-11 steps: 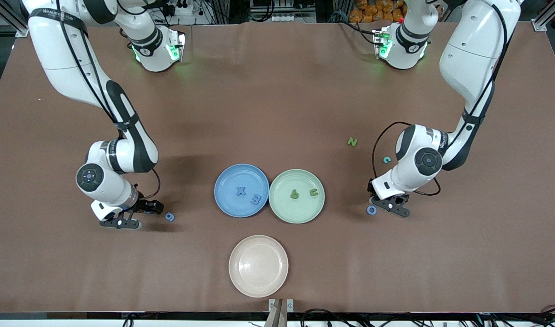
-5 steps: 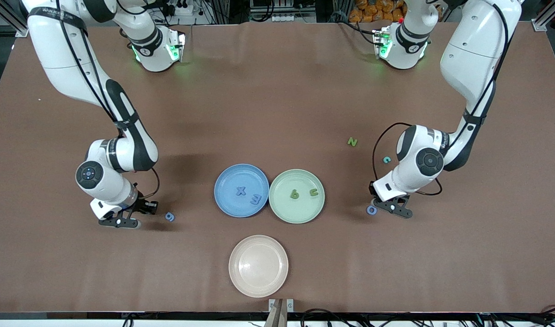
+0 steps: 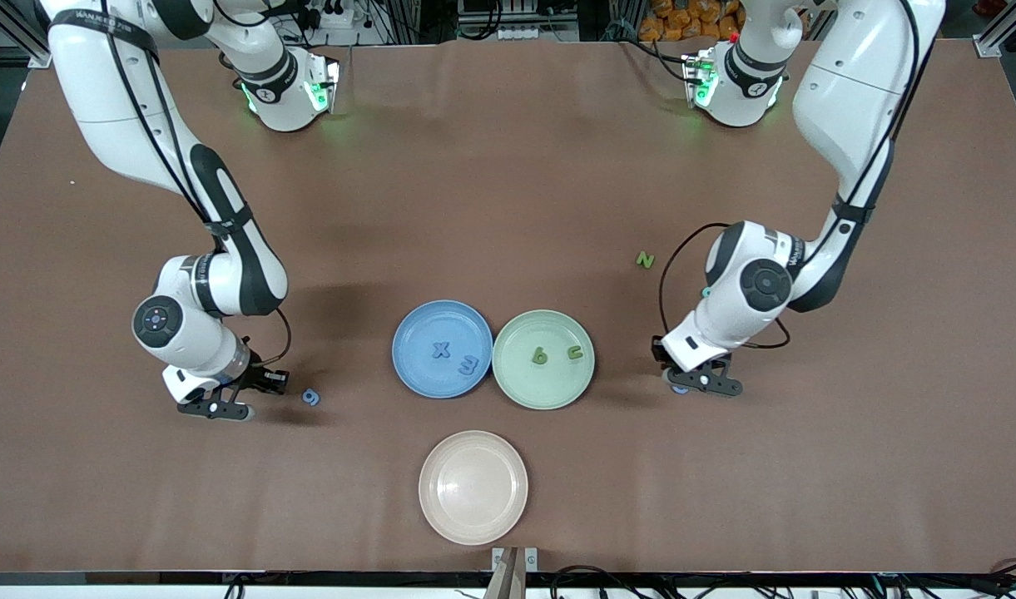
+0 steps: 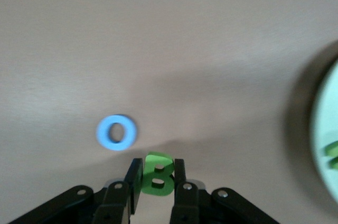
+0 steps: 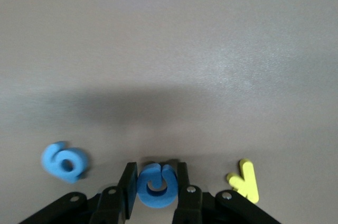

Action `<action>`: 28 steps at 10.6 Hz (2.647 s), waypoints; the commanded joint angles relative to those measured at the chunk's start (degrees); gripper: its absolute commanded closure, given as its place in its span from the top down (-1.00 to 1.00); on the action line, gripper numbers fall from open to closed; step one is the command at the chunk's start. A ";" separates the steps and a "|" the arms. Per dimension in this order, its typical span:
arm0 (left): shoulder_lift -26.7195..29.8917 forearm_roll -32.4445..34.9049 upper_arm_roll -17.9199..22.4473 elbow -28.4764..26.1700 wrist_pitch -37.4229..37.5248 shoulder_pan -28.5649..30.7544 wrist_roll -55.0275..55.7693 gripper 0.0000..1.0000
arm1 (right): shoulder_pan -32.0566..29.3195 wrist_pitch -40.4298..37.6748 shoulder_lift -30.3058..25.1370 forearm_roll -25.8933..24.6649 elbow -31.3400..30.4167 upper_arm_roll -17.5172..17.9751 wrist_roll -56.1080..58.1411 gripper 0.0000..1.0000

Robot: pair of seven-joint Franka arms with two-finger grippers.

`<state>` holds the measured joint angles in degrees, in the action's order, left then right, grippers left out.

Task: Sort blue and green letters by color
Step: 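Place the green B on the green plate while the right places blue letter, then move the left gripper to the green N while the right reaches blue 6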

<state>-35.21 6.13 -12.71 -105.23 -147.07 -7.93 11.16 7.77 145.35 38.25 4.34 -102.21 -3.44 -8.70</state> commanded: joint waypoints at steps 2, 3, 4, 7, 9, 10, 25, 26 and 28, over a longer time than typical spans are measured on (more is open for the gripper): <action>-0.30 0.46 0.14 4.67 1.09 -8.13 17.97 -1.00 | 6.70 -5.78 -4.24 7.35 2.35 -0.07 -6.64 -0.43; -1.26 0.46 0.14 6.77 1.09 -10.07 22.72 -1.00 | 9.16 -5.87 -4.06 7.26 3.67 -0.07 -10.16 -0.43; -2.66 0.46 0.14 8.88 1.09 -11.83 26.86 -1.00 | 11.80 -5.87 -4.06 7.35 4.03 -0.07 -12.11 -0.43; -7.49 0.72 0.32 14.24 0.91 -17.37 37.25 -0.93 | 21.72 -5.26 -3.01 7.35 5.08 -3.05 -18.96 -0.40; -7.86 1.34 0.76 14.79 0.82 -18.18 38.68 0.99 | 24.99 -5.17 -1.25 7.35 6.66 -3.06 -23.09 -0.38; -7.69 1.25 0.76 14.70 0.82 -18.00 38.85 1.00 | 25.62 -5.17 -0.81 7.44 6.93 -3.06 -24.42 -0.03; 16.83 1.43 -0.03 -3.64 20.81 -10.09 23.39 1.00 | 8.93 -5.35 3.06 1.99 7.29 -3.33 -7.20 1.00; 17.45 1.43 -0.21 -5.23 19.30 -10.18 23.39 1.00 | 8.58 -5.08 3.59 1.90 7.37 -3.33 -7.12 1.00; 17.63 1.43 -1.69 -8.04 17.71 -10.53 24.53 1.00 | 7.96 -3.07 4.55 1.90 7.46 -3.33 -7.03 1.00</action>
<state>-20.53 6.16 -13.03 -107.92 -126.75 -18.31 34.91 17.13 140.25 41.64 7.50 -95.29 -7.37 -15.78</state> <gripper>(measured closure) 0.000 0.000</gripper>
